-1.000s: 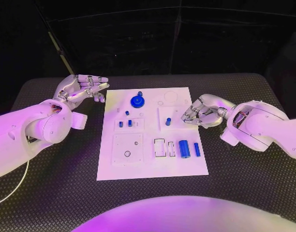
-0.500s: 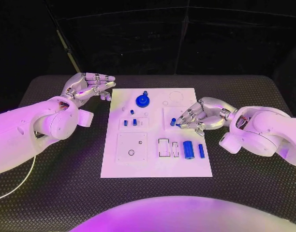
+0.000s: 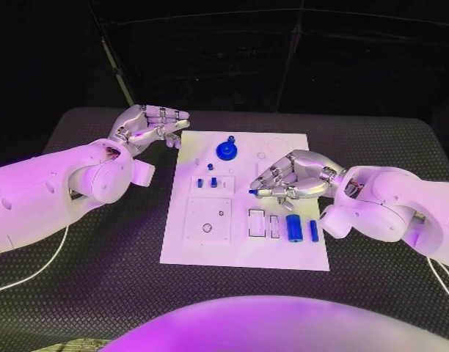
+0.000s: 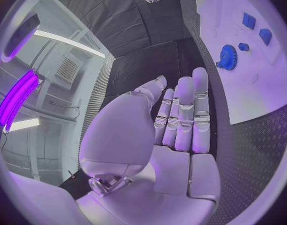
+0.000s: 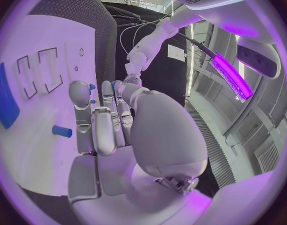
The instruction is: Assemble the parts on the task board
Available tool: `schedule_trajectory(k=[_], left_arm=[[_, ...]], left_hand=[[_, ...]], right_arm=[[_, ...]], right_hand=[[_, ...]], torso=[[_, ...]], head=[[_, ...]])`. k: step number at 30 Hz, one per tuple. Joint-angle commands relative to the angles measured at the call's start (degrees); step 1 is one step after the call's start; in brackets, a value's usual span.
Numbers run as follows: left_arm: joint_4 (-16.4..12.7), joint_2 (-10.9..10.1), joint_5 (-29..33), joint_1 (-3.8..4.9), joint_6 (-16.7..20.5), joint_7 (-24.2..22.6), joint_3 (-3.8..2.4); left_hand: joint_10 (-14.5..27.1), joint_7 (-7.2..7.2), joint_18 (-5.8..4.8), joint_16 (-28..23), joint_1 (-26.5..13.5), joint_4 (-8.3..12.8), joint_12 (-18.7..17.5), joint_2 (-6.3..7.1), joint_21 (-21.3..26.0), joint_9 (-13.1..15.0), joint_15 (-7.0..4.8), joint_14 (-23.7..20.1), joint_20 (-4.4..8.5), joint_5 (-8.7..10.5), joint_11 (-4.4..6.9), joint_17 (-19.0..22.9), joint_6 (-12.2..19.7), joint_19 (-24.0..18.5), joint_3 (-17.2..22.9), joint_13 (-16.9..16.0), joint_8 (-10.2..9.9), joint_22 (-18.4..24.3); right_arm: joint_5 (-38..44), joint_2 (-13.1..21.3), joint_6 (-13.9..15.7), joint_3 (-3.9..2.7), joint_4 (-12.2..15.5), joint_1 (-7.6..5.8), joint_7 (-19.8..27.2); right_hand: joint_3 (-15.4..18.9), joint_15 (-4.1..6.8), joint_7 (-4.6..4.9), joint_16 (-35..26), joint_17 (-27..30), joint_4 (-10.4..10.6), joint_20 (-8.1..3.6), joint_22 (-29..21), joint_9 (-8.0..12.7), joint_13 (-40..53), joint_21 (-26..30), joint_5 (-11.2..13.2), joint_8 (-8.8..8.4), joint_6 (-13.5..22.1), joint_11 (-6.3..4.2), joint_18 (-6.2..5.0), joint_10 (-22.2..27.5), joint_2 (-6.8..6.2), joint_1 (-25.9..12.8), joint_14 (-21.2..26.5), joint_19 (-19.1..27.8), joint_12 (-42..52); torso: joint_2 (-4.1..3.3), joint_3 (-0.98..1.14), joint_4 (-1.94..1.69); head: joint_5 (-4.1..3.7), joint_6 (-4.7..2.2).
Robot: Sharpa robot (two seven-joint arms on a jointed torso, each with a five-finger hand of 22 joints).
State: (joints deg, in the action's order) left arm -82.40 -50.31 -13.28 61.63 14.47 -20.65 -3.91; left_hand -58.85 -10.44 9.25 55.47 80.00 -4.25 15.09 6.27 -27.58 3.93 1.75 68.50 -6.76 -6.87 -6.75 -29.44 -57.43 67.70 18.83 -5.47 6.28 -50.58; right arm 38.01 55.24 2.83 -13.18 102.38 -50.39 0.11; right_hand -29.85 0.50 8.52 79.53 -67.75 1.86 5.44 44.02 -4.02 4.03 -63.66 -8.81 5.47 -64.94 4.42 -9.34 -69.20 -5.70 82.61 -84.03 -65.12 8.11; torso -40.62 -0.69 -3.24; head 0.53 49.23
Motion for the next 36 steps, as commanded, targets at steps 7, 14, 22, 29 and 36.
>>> schedule_trajectory(k=[7, 14, 22, 29, 36], left_arm=[[-0.05, 0.74, 0.21, 0.35, -0.59, 0.11, -0.07], [0.12, 1.47, 0.21, 0.51, -0.67, 0.25, -0.08], [0.03, 1.6, 0.21, 0.63, -0.65, 0.39, -0.08], [0.06, 1.77, 0.21, 0.68, -0.71, 0.38, -0.08], [0.08, 1.9, 0.21, 0.7, -0.73, 0.38, -0.08]], left_hand=[[0.36, -0.06, 1.12, -0.39, 0.05, 0.04, 0.24, -0.25, 0.35, -0.06, -0.03, -0.37, -0.53, 0.0, 0.09, 0.06, 0.34, -0.05, -0.33, -0.08, -0.32, 0.1], [0.4, -0.07, 1.12, -0.4, 0.03, 0.03, 0.29, -0.26, 0.38, -0.05, -0.02, -0.39, -0.54, 0.0, 0.08, 0.08, 0.35, -0.06, -0.36, -0.09, -0.31, 0.12], [0.4, -0.07, 1.12, -0.4, 0.03, 0.03, 0.29, -0.26, 0.38, -0.05, -0.02, -0.39, -0.54, 0.0, 0.08, 0.08, 0.35, -0.06, -0.36, -0.09, -0.31, 0.12], [0.4, -0.07, 1.12, -0.4, 0.03, 0.03, 0.29, -0.26, 0.38, -0.05, -0.02, -0.39, -0.54, 0.0, 0.08, 0.08, 0.35, -0.06, -0.36, -0.09, -0.31, 0.12], [0.4, -0.07, 1.12, -0.4, 0.03, 0.03, 0.29, -0.26, 0.38, -0.05, -0.02, -0.39, -0.54, 0.0, 0.08, 0.08, 0.35, -0.06, -0.36, -0.09, -0.31, 0.12]], right_arm=[[0.26, -5.68, 3.7, 0.2, -2.94, -0.06, -4.9], [0.16, -8.88, 4.03, 1.69, -4.31, -0.07, -9.88], [2.71, -11.2, 7.07, 3.08, -5.03, -0.1, -12.36], [4.59, -12.6, 8.61, 3.31, -6.0, -0.1, -13.86], [5.46, -13.71, 9.04, 3.43, -6.81, -0.11, -15.18]], right_hand=[[1.18, -0.31, 0.06, 0.24, 0.09, -0.29, 0.38, -0.02, -0.12, 0.12, -0.32, -0.85, -0.27, 0.19, 0.07, 0.38, 0.05, 0.17, -1.52, -2.01, 0.06, -0.28], [1.57, -0.32, 0.08, 0.17, 0.25, -0.29, 0.39, -0.21, -0.11, 0.11, -0.2, -0.98, -0.34, 0.32, 0.1, 0.34, 0.17, 0.23, -1.82, -1.97, 0.18, -0.37], [1.93, -0.27, -0.03, 0.03, 0.52, -0.5, 0.38, -0.05, -0.16, 0.15, -0.27, -1.71, -0.25, 0.16, 0.01, 0.36, 0.04, 0.48, -1.91, -1.9, 0.11, -0.33], [2.08, -0.25, -0.04, 0.03, 0.51, -0.56, 0.37, -0.04, -0.16, 0.15, -0.28, -1.97, -0.24, 0.15, 0.0, 0.37, 0.03, 0.53, -1.98, -1.9, 0.09, -0.34], [2.16, -0.25, -0.02, 0.11, 0.36, -0.57, 0.36, 0.05, -0.15, 0.14, -0.33, -2.16, -0.26, 0.18, 0.0, 0.38, 0.05, 0.61, -2.04, -1.93, 0.03, -0.36]], torso=[[-0.08, -0.06, 0.07], [-0.09, 0.07, 0.07], [-0.06, 0.15, 0.07], [0.01, 0.13, 0.06], [-0.11, 0.17, 0.07]], head=[[2.57, 0.77], [3.41, 0.77], [3.94, 0.77], [4.25, 0.77], [4.46, 0.77]])
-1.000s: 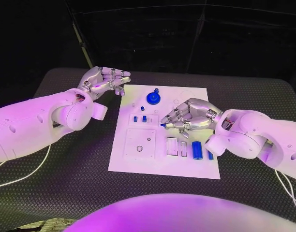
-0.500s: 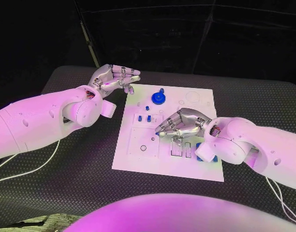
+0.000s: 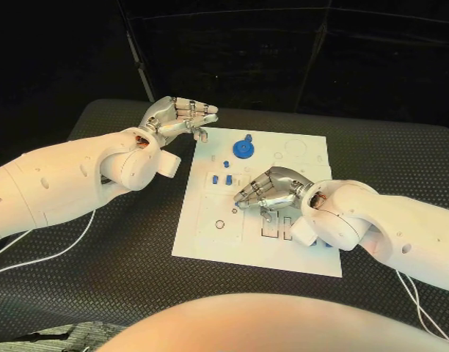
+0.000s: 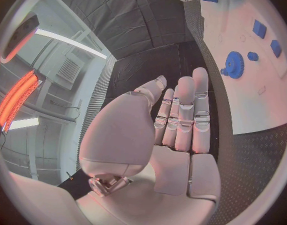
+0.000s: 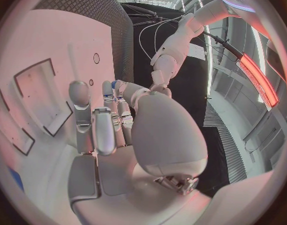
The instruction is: Assemble the parts on the task board
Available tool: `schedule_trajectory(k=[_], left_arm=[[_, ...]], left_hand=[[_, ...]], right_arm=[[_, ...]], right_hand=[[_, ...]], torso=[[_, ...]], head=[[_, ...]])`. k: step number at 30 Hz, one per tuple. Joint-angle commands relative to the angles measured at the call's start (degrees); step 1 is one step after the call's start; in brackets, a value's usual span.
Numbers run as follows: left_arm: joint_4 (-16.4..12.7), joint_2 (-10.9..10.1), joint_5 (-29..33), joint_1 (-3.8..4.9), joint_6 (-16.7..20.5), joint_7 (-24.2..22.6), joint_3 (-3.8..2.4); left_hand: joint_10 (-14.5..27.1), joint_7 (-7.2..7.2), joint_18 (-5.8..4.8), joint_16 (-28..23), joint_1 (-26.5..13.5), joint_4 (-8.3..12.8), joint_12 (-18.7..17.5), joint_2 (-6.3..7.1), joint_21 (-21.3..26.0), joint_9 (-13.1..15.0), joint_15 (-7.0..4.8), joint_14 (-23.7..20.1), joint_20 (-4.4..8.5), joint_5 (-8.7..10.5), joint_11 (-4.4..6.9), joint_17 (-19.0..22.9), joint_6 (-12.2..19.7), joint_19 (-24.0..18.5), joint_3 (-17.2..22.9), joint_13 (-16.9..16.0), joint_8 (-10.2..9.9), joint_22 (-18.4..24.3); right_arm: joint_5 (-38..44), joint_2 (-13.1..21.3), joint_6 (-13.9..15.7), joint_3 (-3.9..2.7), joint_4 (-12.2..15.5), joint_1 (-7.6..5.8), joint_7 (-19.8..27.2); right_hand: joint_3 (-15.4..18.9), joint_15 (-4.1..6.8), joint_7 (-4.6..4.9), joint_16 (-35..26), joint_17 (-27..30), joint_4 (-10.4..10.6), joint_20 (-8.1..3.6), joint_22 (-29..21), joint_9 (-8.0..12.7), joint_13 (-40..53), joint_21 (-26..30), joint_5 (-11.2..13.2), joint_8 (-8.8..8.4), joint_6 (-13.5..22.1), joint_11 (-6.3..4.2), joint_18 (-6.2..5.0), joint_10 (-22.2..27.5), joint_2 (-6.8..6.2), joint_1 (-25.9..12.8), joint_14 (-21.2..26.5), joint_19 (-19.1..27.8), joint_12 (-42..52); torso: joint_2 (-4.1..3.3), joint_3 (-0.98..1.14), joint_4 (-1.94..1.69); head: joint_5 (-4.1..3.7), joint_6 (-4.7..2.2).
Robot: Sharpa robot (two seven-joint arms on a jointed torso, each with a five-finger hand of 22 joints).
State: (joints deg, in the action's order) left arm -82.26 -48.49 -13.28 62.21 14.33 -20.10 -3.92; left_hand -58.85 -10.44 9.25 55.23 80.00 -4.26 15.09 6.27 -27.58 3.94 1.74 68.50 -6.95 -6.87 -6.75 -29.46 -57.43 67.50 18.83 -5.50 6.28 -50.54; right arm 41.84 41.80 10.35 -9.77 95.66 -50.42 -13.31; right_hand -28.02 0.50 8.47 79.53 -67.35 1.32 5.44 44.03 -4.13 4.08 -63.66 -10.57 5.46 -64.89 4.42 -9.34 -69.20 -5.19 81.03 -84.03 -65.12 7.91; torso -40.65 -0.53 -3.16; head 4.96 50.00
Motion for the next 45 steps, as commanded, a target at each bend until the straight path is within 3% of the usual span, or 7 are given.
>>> schedule_trajectory(k=[1, 13, 17, 24, 45], left_arm=[[-0.05, 0.09, 0.21, 0.13, -0.6, -0.17, -0.07], [0.09, 0.32, 0.21, 0.13, -0.64, -0.16, -0.07], [0.18, 0.42, 0.21, 0.14, -0.69, -0.15, -0.07], [0.22, 0.44, 0.21, 0.14, -0.71, -0.11, -0.07], [0.26, 0.54, 0.21, 0.14, -0.81, -0.04, -0.07]], left_hand=[[0.41, -0.07, 1.12, -0.17, 0.03, 0.03, 0.29, -0.27, 0.38, -0.06, -0.01, -0.39, -0.35, 0.0, 0.08, 0.09, 0.35, 0.14, -0.36, -0.06, -0.31, 0.08], [0.5, -0.08, 1.12, -0.2, 0.03, 0.04, 0.38, -0.28, 0.44, -0.04, 0.0, -0.43, -0.37, 0.0, 0.06, 0.12, 0.39, 0.14, -0.42, -0.08, -0.3, 0.13], [0.5, -0.08, 1.12, -0.2, 0.03, 0.04, 0.38, -0.28, 0.44, -0.04, 0.0, -0.43, -0.37, 0.0, 0.06, 0.12, 0.39, 0.14, -0.42, -0.08, -0.3, 0.13], [0.5, -0.08, 1.12, -0.2, 0.03, 0.04, 0.38, -0.28, 0.44, -0.04, 0.0, -0.43, -0.37, 0.0, 0.06, 0.12, 0.39, 0.14, -0.42, -0.08, -0.3, 0.13], [0.5, -0.08, 1.12, -0.2, 0.03, 0.04, 0.38, -0.28, 0.44, -0.04, 0.0, -0.43, -0.37, 0.0, 0.06, 0.12, 0.39, 0.14, -0.42, -0.08, -0.3, 0.13]], right_arm=[[1.73, -0.36, 1.61, 0.04, -0.19, -0.08, -2.01], [1.02, -0.97, 0.05, 0.22, -0.71, -0.09, -4.87], [0.85, -1.06, -0.43, 0.88, -0.66, -0.09, -5.25], [0.74, -1.53, -1.05, 1.45, -0.94, -0.1, -5.81], [0.89, -2.62, -2.71, 1.66, -1.78, -0.11, -8.3]], right_hand=[[0.33, -0.26, 0.03, 0.11, -0.03, -0.03, 0.36, 0.04, -0.04, 0.09, -0.33, -0.4, -0.26, 0.14, 0.0, 0.38, 0.05, 0.1, -0.46, -1.93, 0.03, -0.16], [0.39, -0.25, 0.02, 0.07, 0.05, -0.05, 0.36, 0.09, -0.04, 0.09, -0.36, -0.58, -0.27, 0.15, 0.0, 0.39, 0.05, 0.17, -0.51, -1.92, -0.01, -0.17], [0.39, -0.25, 0.02, 0.07, 0.05, -0.05, 0.36, 0.09, -0.04, 0.09, -0.36, -0.58, -0.27, 0.15, 0.0, 0.39, 0.05, 0.17, -0.51, -1.92, -0.01, -0.17], [0.49, -0.25, 0.02, -0.03, 0.27, -0.05, 0.35, 0.14, -0.04, 0.09, -0.39, -0.66, -0.26, 0.14, 0.0, 0.41, 0.04, 0.19, -0.59, -1.88, -0.04, -0.17], [0.61, -0.25, 0.01, -0.04, 0.3, -0.04, 0.35, 0.15, -0.05, 0.1, -0.39, -0.72, -0.24, 0.11, 0.0, 0.41, 0.01, 0.24, -0.7, -1.88, -0.05, -0.17]], torso=[[-0.07, 0.02, -0.01], [-0.05, 0.04, 0.06], [-0.04, 0.04, 0.01], [-0.04, 0.0, -0.01], [-0.06, 0.02, 0.05]], head=[[0.06, 0.0], [0.7, 0.0], [0.85, 0.0], [1.07, 0.0], [1.42, 0.0]])
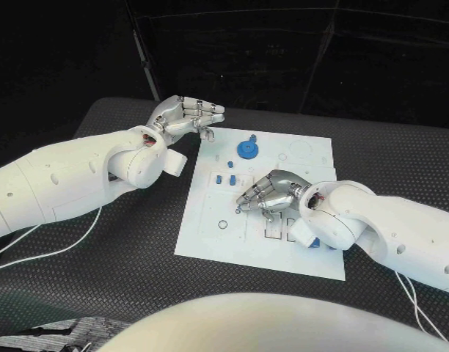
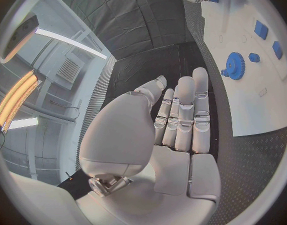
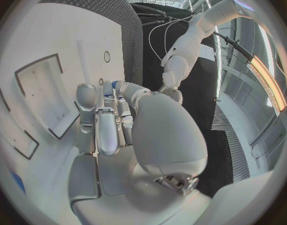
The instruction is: Assemble the parts on the task board
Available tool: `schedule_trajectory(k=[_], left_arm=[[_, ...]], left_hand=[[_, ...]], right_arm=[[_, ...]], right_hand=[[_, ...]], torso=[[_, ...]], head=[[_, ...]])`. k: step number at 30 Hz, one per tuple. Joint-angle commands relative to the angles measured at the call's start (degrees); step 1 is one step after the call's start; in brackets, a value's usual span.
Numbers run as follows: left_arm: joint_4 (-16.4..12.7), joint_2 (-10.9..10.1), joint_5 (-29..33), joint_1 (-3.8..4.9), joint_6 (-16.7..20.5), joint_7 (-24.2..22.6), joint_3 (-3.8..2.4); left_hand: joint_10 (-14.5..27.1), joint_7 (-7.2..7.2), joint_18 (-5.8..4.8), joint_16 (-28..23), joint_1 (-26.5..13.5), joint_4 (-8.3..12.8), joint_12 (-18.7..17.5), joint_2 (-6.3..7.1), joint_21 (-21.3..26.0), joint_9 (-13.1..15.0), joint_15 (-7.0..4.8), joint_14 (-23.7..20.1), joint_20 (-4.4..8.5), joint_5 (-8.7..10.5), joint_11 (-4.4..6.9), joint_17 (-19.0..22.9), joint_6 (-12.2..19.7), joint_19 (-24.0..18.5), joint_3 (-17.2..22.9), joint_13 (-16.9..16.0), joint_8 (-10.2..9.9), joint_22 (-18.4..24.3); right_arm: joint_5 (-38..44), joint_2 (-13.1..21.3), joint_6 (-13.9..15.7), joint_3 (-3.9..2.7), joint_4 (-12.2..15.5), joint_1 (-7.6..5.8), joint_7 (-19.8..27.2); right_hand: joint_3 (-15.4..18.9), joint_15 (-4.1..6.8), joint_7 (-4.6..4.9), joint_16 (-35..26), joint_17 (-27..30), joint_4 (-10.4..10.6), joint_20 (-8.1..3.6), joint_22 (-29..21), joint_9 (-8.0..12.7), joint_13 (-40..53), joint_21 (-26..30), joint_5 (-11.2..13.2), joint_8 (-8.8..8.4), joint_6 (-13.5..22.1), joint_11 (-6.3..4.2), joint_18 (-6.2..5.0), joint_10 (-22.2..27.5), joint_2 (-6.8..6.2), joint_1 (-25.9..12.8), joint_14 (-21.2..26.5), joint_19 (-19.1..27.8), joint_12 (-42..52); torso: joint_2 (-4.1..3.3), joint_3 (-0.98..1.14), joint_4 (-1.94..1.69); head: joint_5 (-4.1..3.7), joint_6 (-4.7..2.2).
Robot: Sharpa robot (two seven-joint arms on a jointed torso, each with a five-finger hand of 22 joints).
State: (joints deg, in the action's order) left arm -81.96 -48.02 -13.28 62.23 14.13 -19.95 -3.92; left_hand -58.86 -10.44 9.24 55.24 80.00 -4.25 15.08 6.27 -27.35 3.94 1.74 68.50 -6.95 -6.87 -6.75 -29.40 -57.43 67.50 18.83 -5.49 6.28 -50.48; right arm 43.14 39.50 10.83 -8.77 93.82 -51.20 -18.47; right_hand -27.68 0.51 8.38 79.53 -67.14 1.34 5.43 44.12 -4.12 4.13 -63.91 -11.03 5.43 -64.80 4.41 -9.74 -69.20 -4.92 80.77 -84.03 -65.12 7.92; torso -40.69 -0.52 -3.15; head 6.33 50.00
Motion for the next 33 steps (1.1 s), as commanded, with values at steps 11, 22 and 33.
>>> schedule_trajectory(k=[11, 22, 33], left_arm=[[-0.01, 0.07, 0.21, 0.11, -0.65, -0.16, -0.07], [-0.01, 0.04, 0.21, 0.11, -0.65, -0.13, -0.07], [0.02, -0.01, 0.21, 0.12, -0.65, -0.13, -0.07]], left_hand=[[0.5, -0.08, 1.12, -0.2, 0.03, 0.04, 0.38, -0.28, 0.21, -0.04, 0.0, -0.44, -0.37, 0.0, 0.06, 0.06, 0.39, 0.15, -0.42, -0.09, -0.3, 0.06], [0.5, -0.08, 1.12, -0.2, 0.03, 0.04, 0.38, -0.28, 0.21, -0.04, 0.0, -0.44, -0.37, 0.0, 0.06, 0.06, 0.39, 0.15, -0.42, -0.09, -0.3, 0.06], [0.5, -0.08, 1.12, -0.2, 0.03, 0.04, 0.38, -0.28, 0.21, -0.04, 0.0, -0.44, -0.37, 0.0, 0.06, 0.06, 0.39, 0.15, -0.42, -0.09, -0.3, 0.06]], right_arm=[[0.28, -0.65, -4.41, 0.67, 0.04, 0.68, -4.64], [1.14, -0.96, -3.56, 0.67, -0.05, 0.68, -5.23], [1.72, -1.01, -2.74, 0.67, 0.52, 0.69, -4.82]], right_hand=[[0.51, -0.26, 0.1, -0.09, 0.19, 0.0, 0.36, 0.09, -0.07, 0.05, -0.15, -0.3, -0.2, 0.0, 0.01, 0.83, -0.02, 0.0, -0.69, -1.86, -0.09, -0.17], [0.57, -0.26, 0.07, -0.15, 0.33, -0.01, 0.36, 0.03, -0.07, 0.05, -0.12, -0.34, -0.2, -0.01, -0.01, 0.82, -0.04, 0.04, -0.73, -1.84, -0.06, -0.18], [0.57, -0.25, 0.05, -0.14, 0.31, -0.02, 0.36, 0.05, -0.08, 0.05, -0.13, -0.36, -0.19, -0.02, -0.02, 0.82, -0.04, 0.06, -0.72, -1.84, -0.07, -0.17]], torso=[[-0.01, 0.01, 0.02], [0.01, 0.02, 0.05], [0.01, 0.03, 0.02]], head=[[0.26, 0.0], [0.44, 0.0], [0.42, 0.0]])
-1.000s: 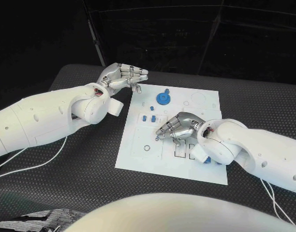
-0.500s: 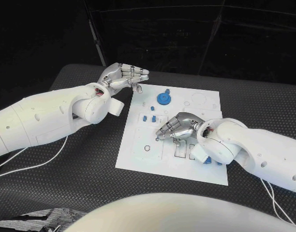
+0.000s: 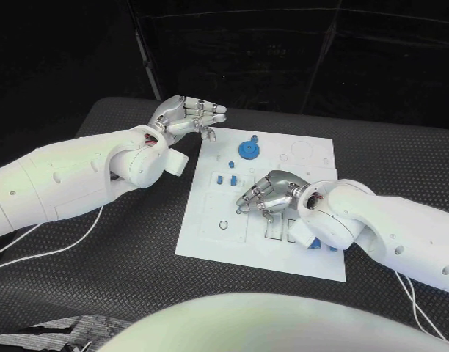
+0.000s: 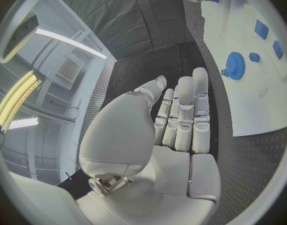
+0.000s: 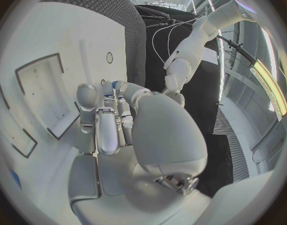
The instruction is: Assemble the parts on the task board
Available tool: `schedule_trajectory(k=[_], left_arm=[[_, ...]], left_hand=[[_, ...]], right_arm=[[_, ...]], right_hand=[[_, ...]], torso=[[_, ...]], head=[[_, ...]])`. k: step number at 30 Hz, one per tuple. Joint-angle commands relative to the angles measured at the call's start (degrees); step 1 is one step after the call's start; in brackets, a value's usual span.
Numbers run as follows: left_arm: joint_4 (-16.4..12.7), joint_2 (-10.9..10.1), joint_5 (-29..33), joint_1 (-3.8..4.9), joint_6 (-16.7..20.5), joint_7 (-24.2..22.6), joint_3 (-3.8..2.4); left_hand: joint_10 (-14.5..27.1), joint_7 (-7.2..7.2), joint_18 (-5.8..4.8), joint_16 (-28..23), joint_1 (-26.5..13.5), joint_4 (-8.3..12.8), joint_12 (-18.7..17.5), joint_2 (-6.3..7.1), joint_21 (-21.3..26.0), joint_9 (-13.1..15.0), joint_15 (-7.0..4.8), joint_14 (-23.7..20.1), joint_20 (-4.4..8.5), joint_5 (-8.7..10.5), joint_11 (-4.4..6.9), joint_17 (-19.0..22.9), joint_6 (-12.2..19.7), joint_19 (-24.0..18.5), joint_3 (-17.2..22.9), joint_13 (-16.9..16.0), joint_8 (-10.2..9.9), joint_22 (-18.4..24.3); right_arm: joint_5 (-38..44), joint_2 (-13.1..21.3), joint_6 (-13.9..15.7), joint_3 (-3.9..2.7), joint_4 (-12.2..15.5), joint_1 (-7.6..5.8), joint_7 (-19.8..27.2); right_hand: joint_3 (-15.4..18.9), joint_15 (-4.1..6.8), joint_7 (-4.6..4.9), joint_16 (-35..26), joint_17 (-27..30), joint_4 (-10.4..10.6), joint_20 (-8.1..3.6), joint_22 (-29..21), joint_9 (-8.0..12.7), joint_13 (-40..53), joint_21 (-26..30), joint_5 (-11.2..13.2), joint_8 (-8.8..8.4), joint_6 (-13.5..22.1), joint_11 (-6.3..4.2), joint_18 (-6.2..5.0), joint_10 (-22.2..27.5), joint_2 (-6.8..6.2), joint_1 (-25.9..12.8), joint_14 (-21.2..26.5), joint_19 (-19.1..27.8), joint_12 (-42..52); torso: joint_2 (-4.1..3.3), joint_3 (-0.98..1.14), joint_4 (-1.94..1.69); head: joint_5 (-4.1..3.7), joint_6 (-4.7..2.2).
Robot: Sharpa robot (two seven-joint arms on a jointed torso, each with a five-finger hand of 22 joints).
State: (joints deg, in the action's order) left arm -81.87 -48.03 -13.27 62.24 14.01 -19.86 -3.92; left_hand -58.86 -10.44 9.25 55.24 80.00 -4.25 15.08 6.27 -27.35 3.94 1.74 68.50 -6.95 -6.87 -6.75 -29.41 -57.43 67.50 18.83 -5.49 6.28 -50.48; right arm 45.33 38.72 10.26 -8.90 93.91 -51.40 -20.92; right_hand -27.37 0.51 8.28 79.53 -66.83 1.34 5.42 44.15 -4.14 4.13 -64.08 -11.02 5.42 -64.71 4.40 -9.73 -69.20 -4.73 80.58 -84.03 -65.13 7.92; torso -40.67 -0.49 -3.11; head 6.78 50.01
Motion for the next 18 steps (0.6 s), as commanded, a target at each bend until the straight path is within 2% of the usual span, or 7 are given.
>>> schedule_trajectory(k=[1, 8, 11, 18], left_arm=[[-0.06, 0.0, 0.21, 0.12, -0.53, -0.22, -0.07], [-0.02, 0.01, 0.21, 0.12, -0.54, -0.22, -0.07], [0.0, 0.03, 0.21, 0.12, -0.55, -0.22, -0.07], [0.0, 0.01, 0.21, 0.12, -0.56, -0.2, -0.07]], left_hand=[[0.5, -0.08, 1.12, -0.2, 0.03, 0.04, 0.38, -0.28, 0.21, -0.04, 0.0, -0.43, -0.37, 0.0, 0.06, 0.07, 0.39, 0.14, -0.42, -0.1, -0.3, 0.07], [0.69, -0.12, 1.13, -0.24, 0.02, 0.05, 0.57, -0.32, 0.32, -0.02, 0.04, -0.49, -0.42, 0.0, 0.03, 0.12, 0.47, 0.16, -0.55, -0.14, -0.28, 0.16], [0.69, -0.12, 1.13, -0.24, 0.02, 0.05, 0.57, -0.32, 0.32, -0.02, 0.04, -0.49, -0.42, 0.0, 0.03, 0.12, 0.47, 0.16, -0.55, -0.14, -0.28, 0.16], [0.73, -0.12, 1.14, -0.25, 0.04, 0.06, 0.61, -0.33, 0.34, -0.01, 0.04, -0.5, -0.42, 0.0, 0.03, 0.13, 0.48, 0.16, -0.57, -0.15, -0.27, 0.18]], right_arm=[[-0.31, -0.2, -2.03, 0.8, 0.52, 0.88, -2.29], [0.94, 0.38, -0.64, 0.79, 1.68, 0.88, -0.84], [1.18, 0.56, -0.13, 0.79, 2.16, 0.88, 0.41], [1.33, 0.81, 0.41, 0.78, 2.88, 0.87, 1.91]], right_hand=[[0.27, -0.26, 0.14, -0.14, 0.01, -0.02, 0.37, 0.01, -0.05, 0.05, 0.05, -0.38, -0.19, -0.11, -0.02, 0.81, -0.04, -0.13, -0.53, -1.84, -0.06, -0.18], [0.33, -0.23, 0.11, 0.13, -0.59, -0.11, 0.36, 0.3, -0.06, 0.06, -0.12, -0.49, -0.18, -0.13, -0.05, 0.86, -0.07, -0.12, -0.5, -1.95, -0.24, -0.17], [0.65, -0.13, 0.02, -1.0, 1.77, -0.23, 0.3, 4.71, -0.09, 0.1, -2.74, -0.68, -0.1, -0.29, -0.14, 1.69, -0.32, -0.15, -0.73, -1.5, -2.94, -0.09], [0.9, -0.09, -0.01, -0.27, 0.07, -0.26, 0.24, 3.95, -0.09, 0.08, -2.35, -0.72, -0.11, -0.28, -0.16, 1.54, -0.32, -0.16, -0.98, -1.77, -2.8, -0.12]], torso=[[0.0, 0.01, 0.01], [0.0, 0.02, 0.02], [0.02, 0.0, 0.01], [-0.04, 0.01, -0.04]], head=[[-0.01, -0.01], [-0.05, -0.01], [-0.05, -0.01], [-0.08, -0.01]])
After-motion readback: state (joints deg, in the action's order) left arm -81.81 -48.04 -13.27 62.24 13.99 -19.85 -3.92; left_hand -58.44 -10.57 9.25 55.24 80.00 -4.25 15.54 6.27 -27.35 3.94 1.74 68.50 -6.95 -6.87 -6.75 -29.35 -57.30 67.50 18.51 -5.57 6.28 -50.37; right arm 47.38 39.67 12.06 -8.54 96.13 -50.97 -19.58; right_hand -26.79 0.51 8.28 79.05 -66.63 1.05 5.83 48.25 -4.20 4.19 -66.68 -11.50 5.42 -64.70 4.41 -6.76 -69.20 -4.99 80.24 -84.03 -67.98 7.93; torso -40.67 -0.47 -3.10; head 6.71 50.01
